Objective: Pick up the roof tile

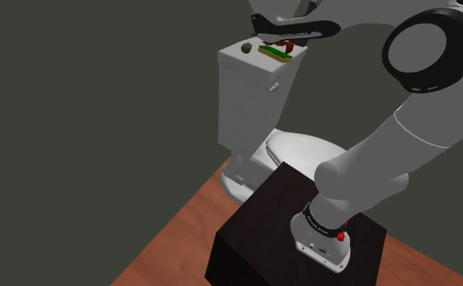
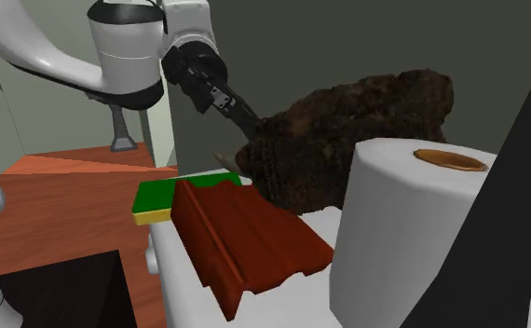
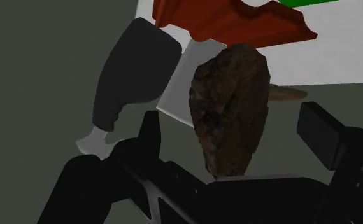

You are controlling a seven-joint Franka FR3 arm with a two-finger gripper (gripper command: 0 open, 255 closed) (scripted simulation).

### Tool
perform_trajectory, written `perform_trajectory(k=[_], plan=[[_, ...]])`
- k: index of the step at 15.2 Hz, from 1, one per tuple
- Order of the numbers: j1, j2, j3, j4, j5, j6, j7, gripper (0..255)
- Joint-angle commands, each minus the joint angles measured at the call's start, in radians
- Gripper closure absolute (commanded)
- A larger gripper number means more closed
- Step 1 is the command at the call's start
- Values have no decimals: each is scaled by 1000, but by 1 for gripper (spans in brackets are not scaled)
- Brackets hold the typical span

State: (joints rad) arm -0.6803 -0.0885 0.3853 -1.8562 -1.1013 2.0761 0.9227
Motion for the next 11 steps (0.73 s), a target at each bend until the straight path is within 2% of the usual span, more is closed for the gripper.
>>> perform_trajectory(k=[1,4,5,7,8,11], plan=[[-18,-52,-15,-75,-49,90,213,0],[-84,-164,-23,-257,-265,206,859,0],[-106,-185,-13,-306,-346,207,1089,0],[-138,-200,20,-383,-486,149,1547,0],[-138,-198,23,-391,-500,137,1598,0],[-137,-184,28,-410,-524,127,1638,0]])
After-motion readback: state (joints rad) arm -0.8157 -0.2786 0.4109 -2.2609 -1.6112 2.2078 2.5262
